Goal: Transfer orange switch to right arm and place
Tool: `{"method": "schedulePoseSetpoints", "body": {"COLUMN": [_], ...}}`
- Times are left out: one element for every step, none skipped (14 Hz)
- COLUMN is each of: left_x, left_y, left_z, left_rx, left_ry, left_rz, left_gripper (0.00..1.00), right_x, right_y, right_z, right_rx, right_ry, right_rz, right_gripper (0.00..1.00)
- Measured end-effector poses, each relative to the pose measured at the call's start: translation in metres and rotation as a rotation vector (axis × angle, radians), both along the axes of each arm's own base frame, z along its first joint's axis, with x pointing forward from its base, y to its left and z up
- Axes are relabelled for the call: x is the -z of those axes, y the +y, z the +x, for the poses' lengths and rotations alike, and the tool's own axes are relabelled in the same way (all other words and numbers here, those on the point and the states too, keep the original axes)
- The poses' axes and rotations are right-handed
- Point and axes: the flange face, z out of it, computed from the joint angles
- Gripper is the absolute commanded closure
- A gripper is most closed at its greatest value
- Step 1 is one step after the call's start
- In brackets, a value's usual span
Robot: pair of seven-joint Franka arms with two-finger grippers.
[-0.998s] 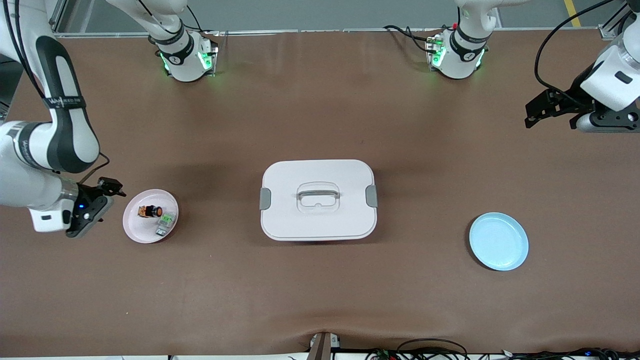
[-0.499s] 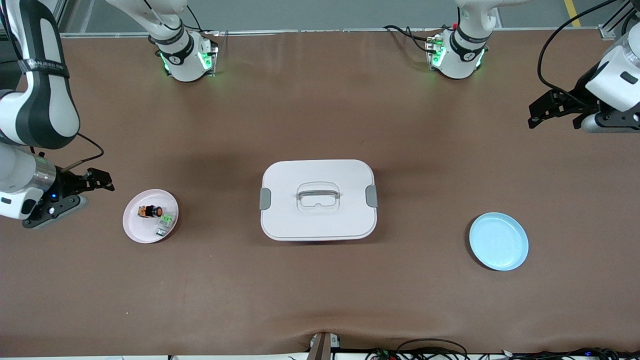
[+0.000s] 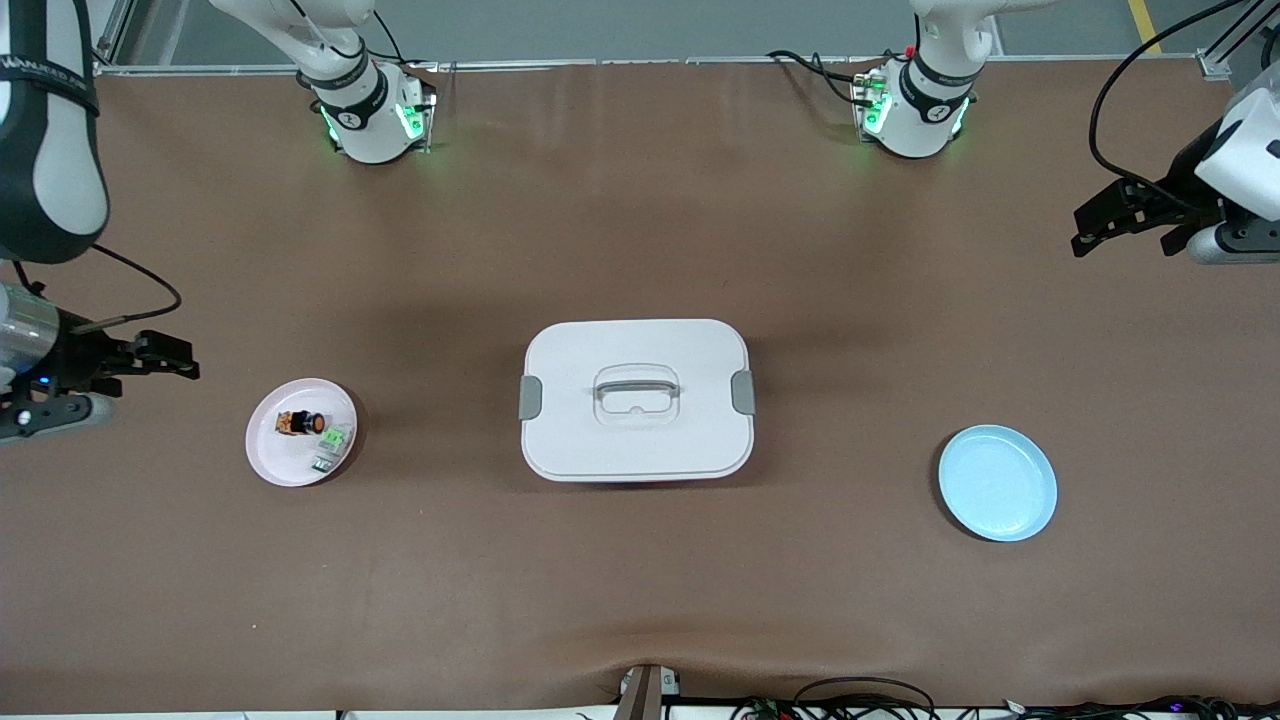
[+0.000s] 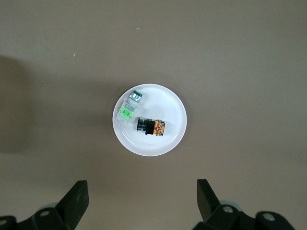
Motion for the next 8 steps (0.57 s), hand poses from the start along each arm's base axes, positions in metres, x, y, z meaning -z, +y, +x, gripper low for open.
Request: {"method": "schedulePoseSetpoints", "body": {"left_x": [0.000, 0.000, 0.000, 0.000, 0.000, 0.000, 0.000, 0.000], "left_y": [0.000, 0.000, 0.001, 0.002, 0.002, 0.003, 0.003, 0.003], "left_z": [0.000, 0.000, 0.000, 0.000, 0.000, 0.000, 0.000, -0.001], "left_rx": [0.000, 0.000, -0.002, -0.003, -0.004, -0.005, -0.005, -0.005], "left_ry": [0.000, 0.001, 0.001, 0.001, 0.001, 0.001, 0.004, 0.009], "left_rz": [0.000, 0.000, 0.000, 0.000, 0.000, 0.000, 0.000, 0.000], "left_gripper": [0.00, 0.00, 0.00, 0.00, 0.00, 0.00, 0.00, 0.00], "right_x": [-0.010, -0.018, -0.025, -0.031, -0.038, -0.043, -0.047, -0.049], "right_y": [-0.001, -0.002, -0.004, -0.006, -0.006, -0.006, -0.005, -0.004], "right_z": [0.001, 0.001, 0.000, 0.000, 0.000, -0.001, -0.003, -0.004], "right_rx": [0.052, 0.084, 0.103, 0.111, 0.113, 0.116, 0.120, 0.121], "right_ry": [-0.010, -0.014, -0.010, -0.015, -0.025, -0.022, -0.009, -0.002], "right_rz": [-0.004, -0.005, -0.005, -0.005, -0.005, -0.005, -0.001, 0.008], "right_gripper": [0.00, 0.00, 0.00, 0.00, 0.00, 0.00, 0.00, 0.00]}}
